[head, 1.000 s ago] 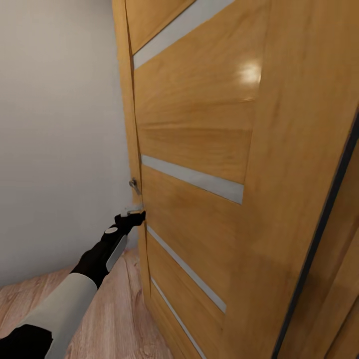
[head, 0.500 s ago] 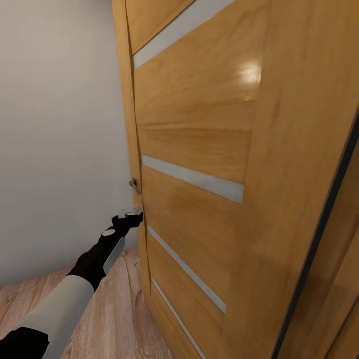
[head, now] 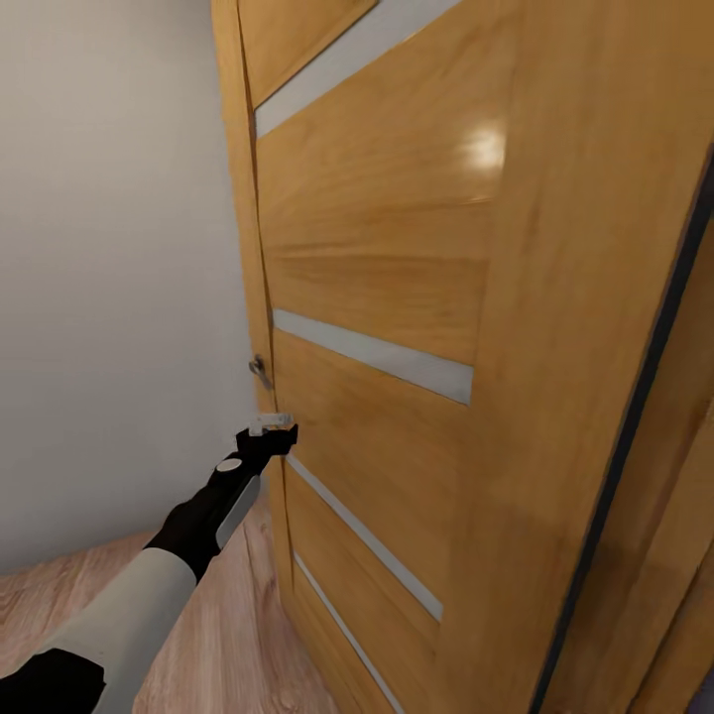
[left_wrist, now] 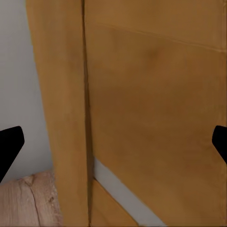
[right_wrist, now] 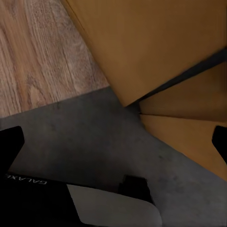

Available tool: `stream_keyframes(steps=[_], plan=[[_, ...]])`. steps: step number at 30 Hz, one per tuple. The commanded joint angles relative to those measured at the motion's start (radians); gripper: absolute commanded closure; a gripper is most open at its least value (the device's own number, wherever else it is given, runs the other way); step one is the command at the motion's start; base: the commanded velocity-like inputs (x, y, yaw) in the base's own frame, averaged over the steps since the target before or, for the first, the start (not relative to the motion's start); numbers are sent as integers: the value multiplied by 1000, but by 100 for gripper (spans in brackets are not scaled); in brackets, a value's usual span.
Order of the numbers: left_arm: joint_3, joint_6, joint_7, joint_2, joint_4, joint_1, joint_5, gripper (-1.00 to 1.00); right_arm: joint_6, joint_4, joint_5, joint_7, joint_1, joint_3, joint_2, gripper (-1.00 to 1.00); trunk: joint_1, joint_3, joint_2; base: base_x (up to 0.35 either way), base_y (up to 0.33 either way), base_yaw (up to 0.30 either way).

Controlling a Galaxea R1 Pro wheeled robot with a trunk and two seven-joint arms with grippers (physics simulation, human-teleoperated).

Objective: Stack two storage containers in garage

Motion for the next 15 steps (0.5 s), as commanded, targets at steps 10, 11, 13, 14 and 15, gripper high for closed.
stream_keyframes(steps=[10,11,13,14,15], plan=[[-8,-4,10,1,-1,0,10,-100,7,-10,14,2,-1,-7,-16,-100,0,1,-1,0,0,-53],[-8,-4,10,1,-1,0,10,-100,7,-10,14,2,-1,-7,-16,-100,0,2,-1,0,0,-114],[-8,-4,9,1,-1,0,10,-100,7,-10,14,2,-1,-7,-16,-100,0,3,-1,0,0,-162],[-8,-4,9,1,-1,0,10,-100,7,-10,14,2,-1,-7,-16,-100,0,4,-1,0,0,-179],[-8,-4,9,1,-1,0,10,-100,7,-10,14,2,-1,-7,-16,-100,0,5,-1,0,0,-141]])
